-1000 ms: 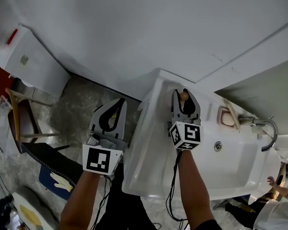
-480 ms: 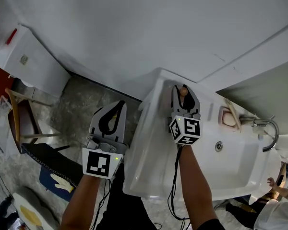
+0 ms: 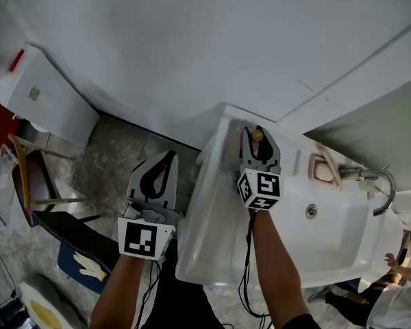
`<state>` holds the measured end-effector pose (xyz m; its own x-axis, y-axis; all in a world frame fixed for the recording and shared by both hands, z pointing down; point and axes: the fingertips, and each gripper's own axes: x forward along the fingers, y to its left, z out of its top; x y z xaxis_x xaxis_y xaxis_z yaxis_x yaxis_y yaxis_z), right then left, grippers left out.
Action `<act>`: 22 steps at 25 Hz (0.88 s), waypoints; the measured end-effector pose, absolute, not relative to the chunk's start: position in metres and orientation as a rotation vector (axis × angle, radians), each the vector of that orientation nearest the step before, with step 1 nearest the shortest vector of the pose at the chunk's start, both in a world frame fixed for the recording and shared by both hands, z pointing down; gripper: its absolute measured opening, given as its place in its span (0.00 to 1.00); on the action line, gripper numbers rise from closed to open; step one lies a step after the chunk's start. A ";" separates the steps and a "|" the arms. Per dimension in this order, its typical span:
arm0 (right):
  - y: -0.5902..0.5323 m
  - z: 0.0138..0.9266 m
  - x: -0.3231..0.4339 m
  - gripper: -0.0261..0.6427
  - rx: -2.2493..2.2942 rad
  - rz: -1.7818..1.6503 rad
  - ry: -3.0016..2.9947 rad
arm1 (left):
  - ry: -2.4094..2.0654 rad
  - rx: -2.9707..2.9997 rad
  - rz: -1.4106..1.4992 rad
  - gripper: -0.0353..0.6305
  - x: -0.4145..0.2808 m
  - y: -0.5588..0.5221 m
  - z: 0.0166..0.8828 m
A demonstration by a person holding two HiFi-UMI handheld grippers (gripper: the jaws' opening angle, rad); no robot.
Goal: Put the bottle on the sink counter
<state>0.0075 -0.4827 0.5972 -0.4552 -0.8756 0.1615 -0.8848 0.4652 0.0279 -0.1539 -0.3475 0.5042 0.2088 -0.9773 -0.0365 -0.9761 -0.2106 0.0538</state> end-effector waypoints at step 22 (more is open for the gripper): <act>-0.482 0.599 0.010 0.26 1.541 0.127 -2.551 | -1.967 2.427 -0.106 0.09 -0.152 -0.340 0.496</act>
